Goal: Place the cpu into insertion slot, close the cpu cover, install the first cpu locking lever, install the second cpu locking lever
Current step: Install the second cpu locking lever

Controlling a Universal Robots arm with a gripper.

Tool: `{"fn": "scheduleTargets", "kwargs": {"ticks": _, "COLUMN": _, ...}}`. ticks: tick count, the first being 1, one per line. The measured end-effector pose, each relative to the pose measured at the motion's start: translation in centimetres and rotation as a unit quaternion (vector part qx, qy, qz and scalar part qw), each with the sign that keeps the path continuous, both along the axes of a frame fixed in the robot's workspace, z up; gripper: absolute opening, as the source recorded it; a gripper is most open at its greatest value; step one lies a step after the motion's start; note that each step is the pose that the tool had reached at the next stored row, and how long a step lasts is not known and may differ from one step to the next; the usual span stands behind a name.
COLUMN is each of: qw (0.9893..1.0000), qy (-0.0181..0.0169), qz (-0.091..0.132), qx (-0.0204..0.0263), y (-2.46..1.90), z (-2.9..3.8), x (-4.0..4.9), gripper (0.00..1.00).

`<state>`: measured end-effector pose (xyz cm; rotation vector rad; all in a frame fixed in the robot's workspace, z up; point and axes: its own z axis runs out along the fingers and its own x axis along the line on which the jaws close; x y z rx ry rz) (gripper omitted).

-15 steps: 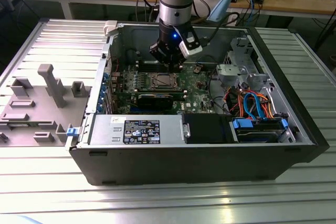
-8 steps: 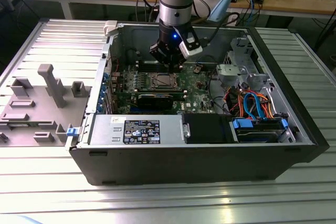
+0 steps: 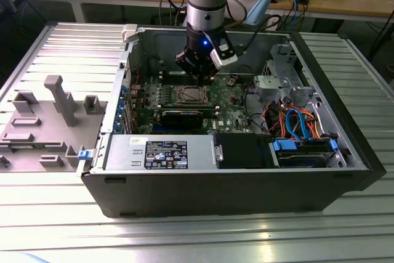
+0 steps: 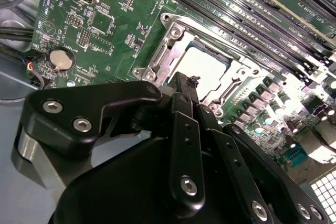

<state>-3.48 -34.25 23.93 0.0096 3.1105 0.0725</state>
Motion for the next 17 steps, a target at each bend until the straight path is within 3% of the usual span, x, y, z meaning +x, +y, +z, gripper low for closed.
{"fn": "scheduleTargets", "kwargs": {"ticks": 10, "qw": 1.0000, "qy": 0.0000, "qz": 0.000, "qx": 0.0001, "y": -0.03, "z": 0.23, "x": 0.00, "gripper": 0.11}}
{"fn": "scheduleTargets", "kwargs": {"ticks": 17, "qw": 1.0000, "qy": 0.0000, "qz": 0.000, "qx": 0.0001, "y": -0.45, "z": 0.22, "x": 0.01, "gripper": 0.11}}
